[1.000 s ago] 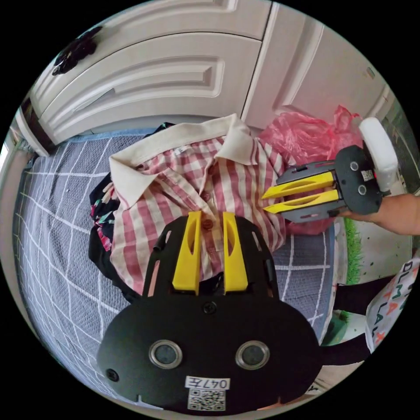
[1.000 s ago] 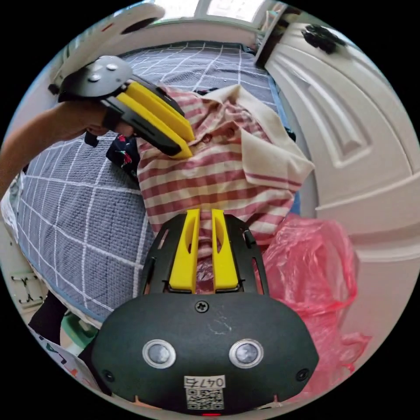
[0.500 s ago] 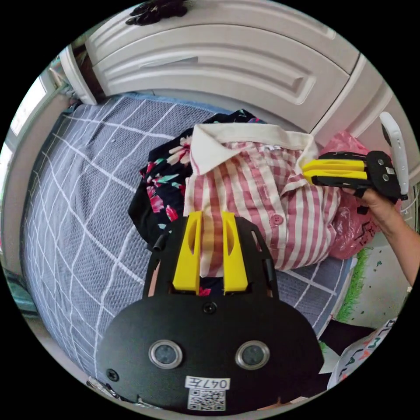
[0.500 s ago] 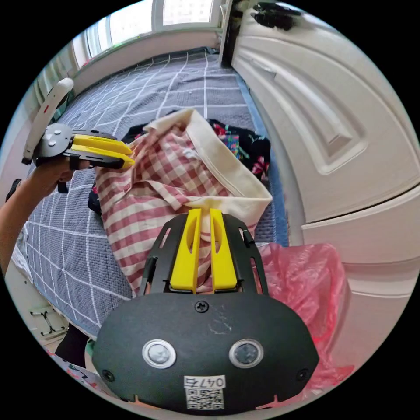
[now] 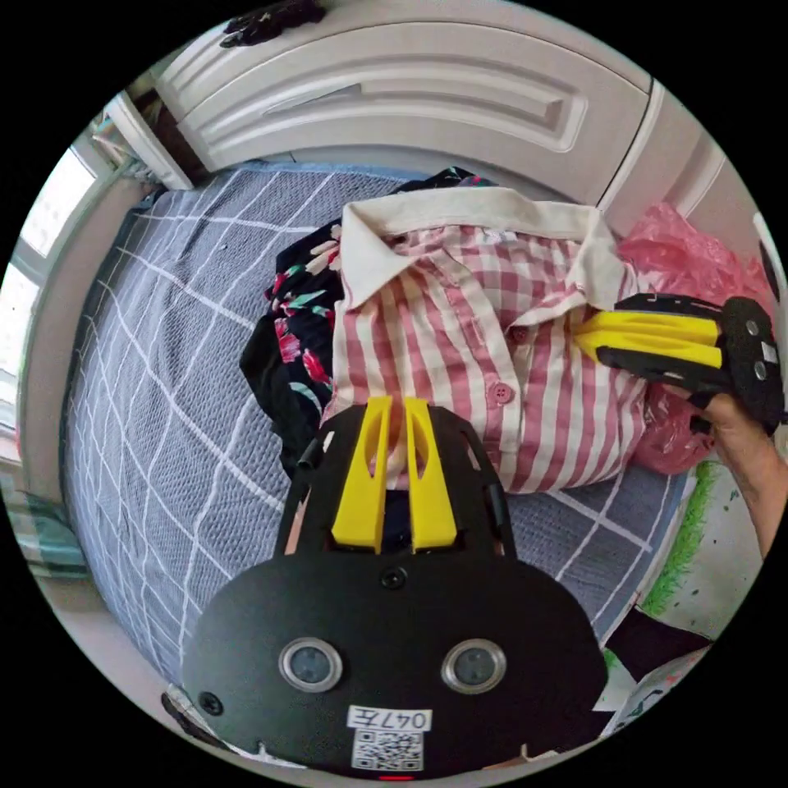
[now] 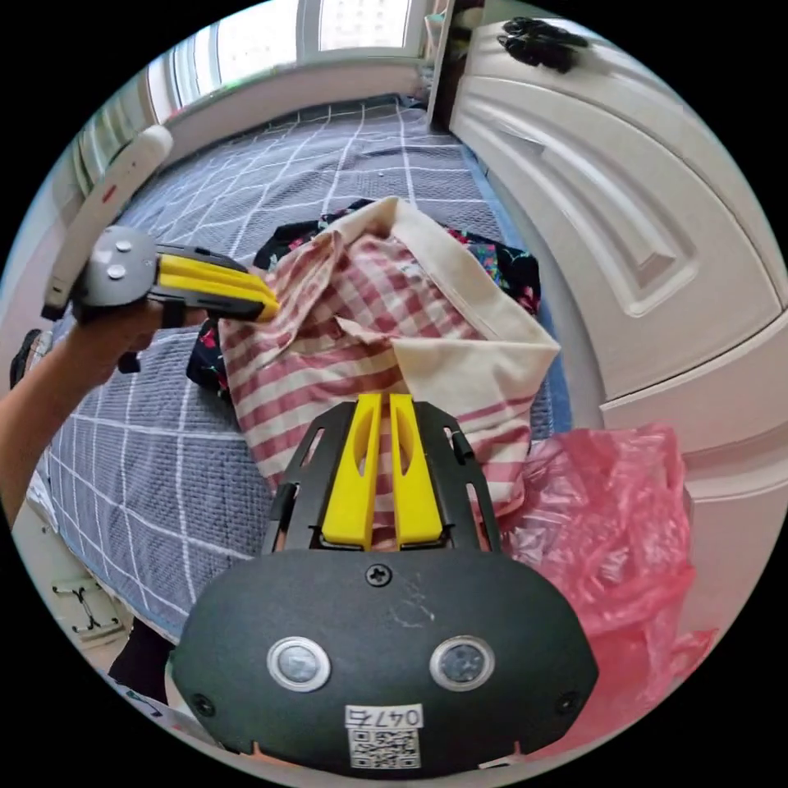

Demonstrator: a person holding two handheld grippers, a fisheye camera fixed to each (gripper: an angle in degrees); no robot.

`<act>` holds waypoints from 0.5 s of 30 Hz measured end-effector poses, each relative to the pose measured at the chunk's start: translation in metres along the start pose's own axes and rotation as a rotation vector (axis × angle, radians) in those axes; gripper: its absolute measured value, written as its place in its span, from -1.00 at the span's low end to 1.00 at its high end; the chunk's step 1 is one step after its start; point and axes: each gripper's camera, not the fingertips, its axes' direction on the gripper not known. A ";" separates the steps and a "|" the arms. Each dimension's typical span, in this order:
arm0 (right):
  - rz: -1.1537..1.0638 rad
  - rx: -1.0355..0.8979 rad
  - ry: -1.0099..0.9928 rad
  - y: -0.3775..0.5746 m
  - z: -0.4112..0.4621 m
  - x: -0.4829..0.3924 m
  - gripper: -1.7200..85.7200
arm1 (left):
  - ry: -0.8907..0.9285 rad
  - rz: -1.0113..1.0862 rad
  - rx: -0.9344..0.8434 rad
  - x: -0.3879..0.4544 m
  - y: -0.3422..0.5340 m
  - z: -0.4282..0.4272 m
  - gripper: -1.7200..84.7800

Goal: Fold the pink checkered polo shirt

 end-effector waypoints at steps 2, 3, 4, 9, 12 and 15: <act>0.013 0.100 0.018 0.003 -0.025 -0.020 -0.96 | -0.015 -0.045 0.110 -0.003 0.042 -0.021 -0.96; 0.009 0.161 0.016 0.007 -0.039 -0.027 -0.96 | -0.020 -0.058 0.200 -0.003 0.083 -0.041 -0.97; -0.016 0.279 0.031 0.020 -0.070 -0.048 -0.97 | -0.014 -0.065 0.238 -0.003 0.107 -0.051 -0.97; -0.163 0.406 -0.136 0.093 -0.149 -0.164 -0.98 | 0.064 -0.236 0.265 0.012 0.376 -0.104 -0.98; -0.243 0.247 -0.248 0.134 -0.150 -0.267 -0.98 | 0.062 -0.441 0.114 0.013 0.534 -0.118 -0.98; -0.335 0.127 -0.347 0.161 -0.147 -0.376 -0.98 | 0.065 -0.657 0.003 0.000 0.683 -0.130 -0.98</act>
